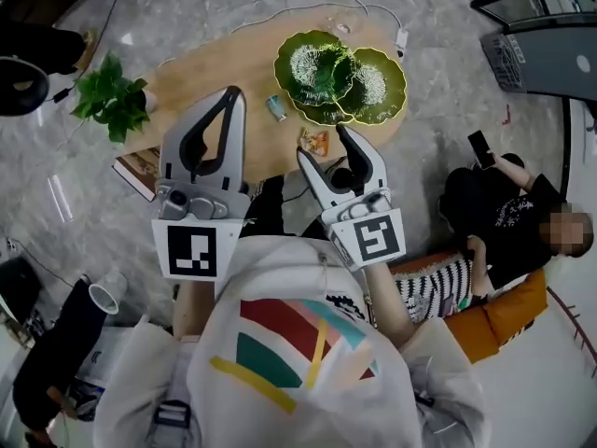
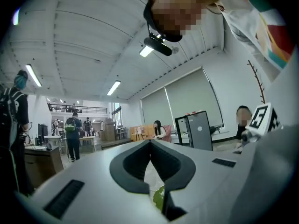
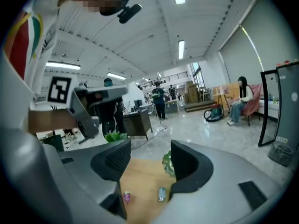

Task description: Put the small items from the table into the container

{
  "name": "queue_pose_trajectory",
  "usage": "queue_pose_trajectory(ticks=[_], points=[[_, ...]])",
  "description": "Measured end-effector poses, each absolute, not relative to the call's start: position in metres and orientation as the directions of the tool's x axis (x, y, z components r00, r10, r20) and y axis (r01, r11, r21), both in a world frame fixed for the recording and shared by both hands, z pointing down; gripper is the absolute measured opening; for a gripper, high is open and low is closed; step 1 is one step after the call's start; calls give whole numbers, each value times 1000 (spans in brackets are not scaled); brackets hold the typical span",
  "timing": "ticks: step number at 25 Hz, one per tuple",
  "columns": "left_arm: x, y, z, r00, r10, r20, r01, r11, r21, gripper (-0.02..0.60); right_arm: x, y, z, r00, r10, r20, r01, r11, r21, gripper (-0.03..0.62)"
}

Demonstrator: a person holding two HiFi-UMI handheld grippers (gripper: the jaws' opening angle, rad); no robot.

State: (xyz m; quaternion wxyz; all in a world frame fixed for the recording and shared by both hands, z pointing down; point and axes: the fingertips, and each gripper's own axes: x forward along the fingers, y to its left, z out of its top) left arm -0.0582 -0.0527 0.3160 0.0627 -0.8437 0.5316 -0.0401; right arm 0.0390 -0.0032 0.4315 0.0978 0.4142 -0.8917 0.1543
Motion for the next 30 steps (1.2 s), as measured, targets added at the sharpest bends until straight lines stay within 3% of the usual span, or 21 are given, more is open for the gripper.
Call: queue_pose_trajectory(ticks=[8, 18, 26, 28, 30], points=[[-98, -28, 408, 376, -918, 124, -921, -385, -57, 8, -9, -4, 643, -549, -535, 642, -775, 613, -153, 275], [-146, -29, 475, 271, -948, 166, -960, -280, -29, 8, -38, -8, 824, -439, -298, 847, -752, 638, -166, 275], [-166, -25, 488, 235, -948, 217, -963, -258, -82, 8, -41, -15, 868, -328, -276, 903, -762, 643, -80, 269], [-164, -27, 490, 240, -945, 223, -961, -263, -82, 8, -40, -15, 868, -310, -263, 914, -755, 652, -69, 150], [-160, -32, 490, 250, -942, 224, -960, -271, -72, 8, -39, -16, 864, -318, -240, 917, -732, 677, -77, 147]])
